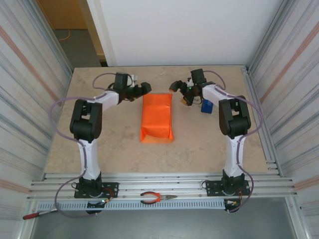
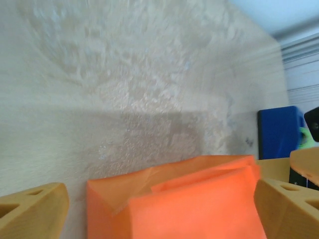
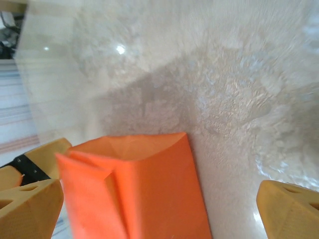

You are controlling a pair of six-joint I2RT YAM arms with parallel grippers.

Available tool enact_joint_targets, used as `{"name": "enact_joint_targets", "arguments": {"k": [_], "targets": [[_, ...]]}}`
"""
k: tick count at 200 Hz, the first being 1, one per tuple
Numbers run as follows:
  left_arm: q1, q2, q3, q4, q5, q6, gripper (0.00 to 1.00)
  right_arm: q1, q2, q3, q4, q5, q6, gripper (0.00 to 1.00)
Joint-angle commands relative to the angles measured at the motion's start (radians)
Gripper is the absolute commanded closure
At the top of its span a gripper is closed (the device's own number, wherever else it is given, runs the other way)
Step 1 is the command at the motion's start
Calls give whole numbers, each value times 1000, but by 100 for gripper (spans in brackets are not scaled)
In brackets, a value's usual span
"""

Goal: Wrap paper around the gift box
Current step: Fold the third fold of the wrapping paper on the gift box.

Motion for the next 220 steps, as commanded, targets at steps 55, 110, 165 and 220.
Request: {"name": "enact_joint_targets", "arguments": {"k": [55,110,165,220], "targets": [[30,-412,-267,31,90,42,1,94,-309,-55,-319,445,-375,2],[-36,-648,-529,60,-49,77,1,241,-459,-132,-409,1054,-376,2],[-112,-741,-700,25,-90,20,1,142,-652,-373,-256,545,-204,2],[-246,-741,-806,37,-239,-21,1,302,-713,-582,-86,394,-125,2]]}}
